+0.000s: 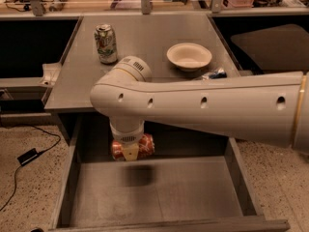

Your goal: Place coke can into top drawer

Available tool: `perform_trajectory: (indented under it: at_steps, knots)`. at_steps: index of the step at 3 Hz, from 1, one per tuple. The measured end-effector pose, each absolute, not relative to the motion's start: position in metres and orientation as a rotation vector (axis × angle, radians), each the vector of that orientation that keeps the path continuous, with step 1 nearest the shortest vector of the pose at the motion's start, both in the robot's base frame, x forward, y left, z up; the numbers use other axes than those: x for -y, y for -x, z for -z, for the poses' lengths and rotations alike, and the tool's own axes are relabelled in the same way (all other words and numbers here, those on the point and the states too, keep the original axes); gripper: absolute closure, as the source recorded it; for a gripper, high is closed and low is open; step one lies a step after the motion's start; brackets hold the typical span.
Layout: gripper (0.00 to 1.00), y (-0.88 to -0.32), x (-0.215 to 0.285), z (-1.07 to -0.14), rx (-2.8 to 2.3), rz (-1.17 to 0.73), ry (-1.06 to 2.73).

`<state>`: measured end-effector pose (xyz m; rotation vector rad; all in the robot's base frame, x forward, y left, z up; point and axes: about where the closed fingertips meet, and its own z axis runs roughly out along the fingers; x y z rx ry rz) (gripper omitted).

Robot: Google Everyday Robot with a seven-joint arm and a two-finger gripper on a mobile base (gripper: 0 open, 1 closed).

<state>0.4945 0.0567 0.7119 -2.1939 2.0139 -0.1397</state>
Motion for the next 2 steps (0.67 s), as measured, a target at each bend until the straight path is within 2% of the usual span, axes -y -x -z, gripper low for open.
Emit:
perform_trajectory:
  at_steps: [2]
  knots:
    - [1.0,-0.494,-0.046,-0.699,-2.063,0.197,2.183]
